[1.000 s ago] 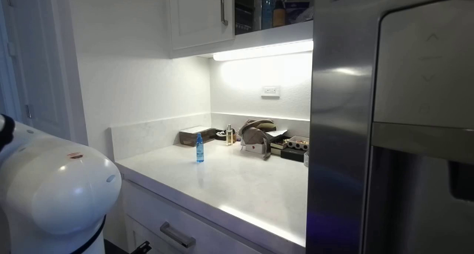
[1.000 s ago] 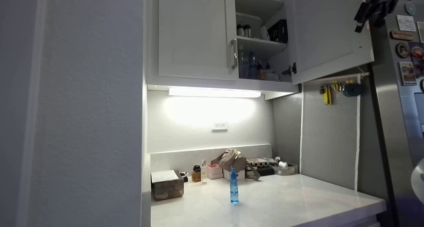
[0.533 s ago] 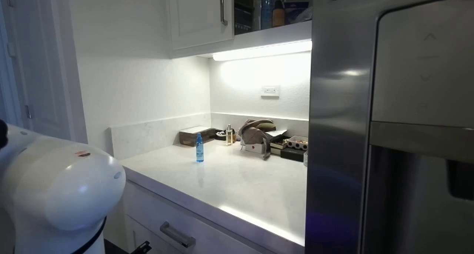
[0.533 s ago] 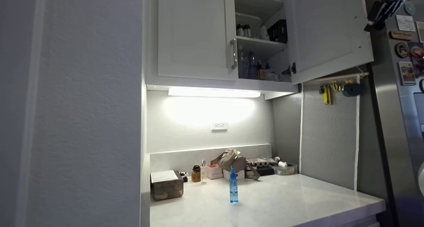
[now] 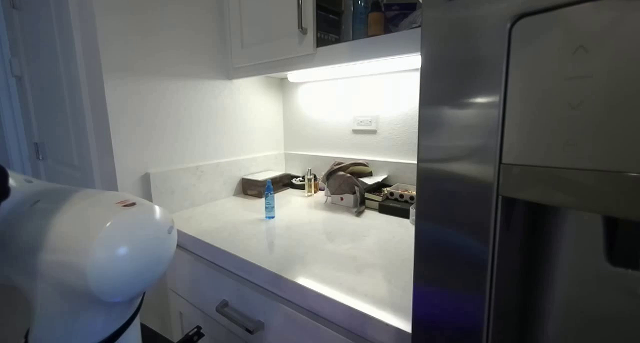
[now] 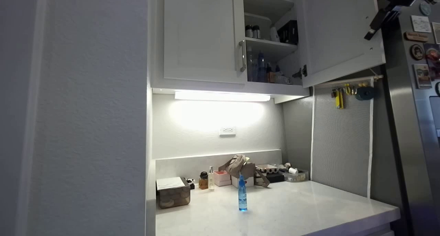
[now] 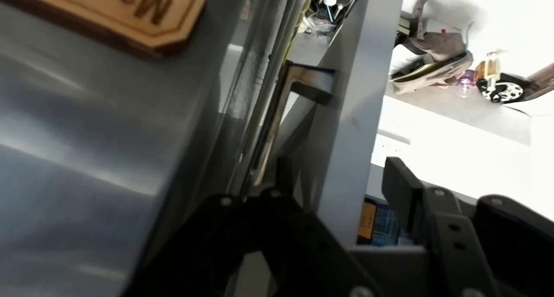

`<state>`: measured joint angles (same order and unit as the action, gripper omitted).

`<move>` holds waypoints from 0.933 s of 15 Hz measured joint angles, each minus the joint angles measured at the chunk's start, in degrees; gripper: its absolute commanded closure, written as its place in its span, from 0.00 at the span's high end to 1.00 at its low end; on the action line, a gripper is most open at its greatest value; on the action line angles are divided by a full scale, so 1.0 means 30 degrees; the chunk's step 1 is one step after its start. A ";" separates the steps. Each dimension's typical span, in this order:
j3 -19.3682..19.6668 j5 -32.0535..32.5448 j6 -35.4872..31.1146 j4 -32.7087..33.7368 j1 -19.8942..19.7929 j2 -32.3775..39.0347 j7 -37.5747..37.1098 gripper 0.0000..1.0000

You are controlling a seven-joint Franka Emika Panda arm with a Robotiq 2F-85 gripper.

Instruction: Close the left and right cabinet doors respectively

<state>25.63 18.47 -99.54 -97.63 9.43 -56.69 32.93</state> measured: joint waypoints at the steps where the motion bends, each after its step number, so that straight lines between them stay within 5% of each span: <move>1: 0.0073 -0.0200 0.0048 -0.0014 0.0107 -0.0082 0.0171 0.42; 2: 0.0145 -0.0410 0.0055 -0.0029 0.0163 -0.0147 0.0301 0.90; 4: 0.0217 -0.0863 0.0079 -0.0002 0.0240 -0.0168 0.0539 0.88; 7: 0.0376 -0.1891 0.0677 0.0252 0.0515 -0.0165 0.0556 1.00; 14: 0.0327 -0.2660 0.1782 0.0624 0.0785 0.0048 0.0452 1.00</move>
<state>26.61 10.49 -94.19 -95.75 11.78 -56.54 34.29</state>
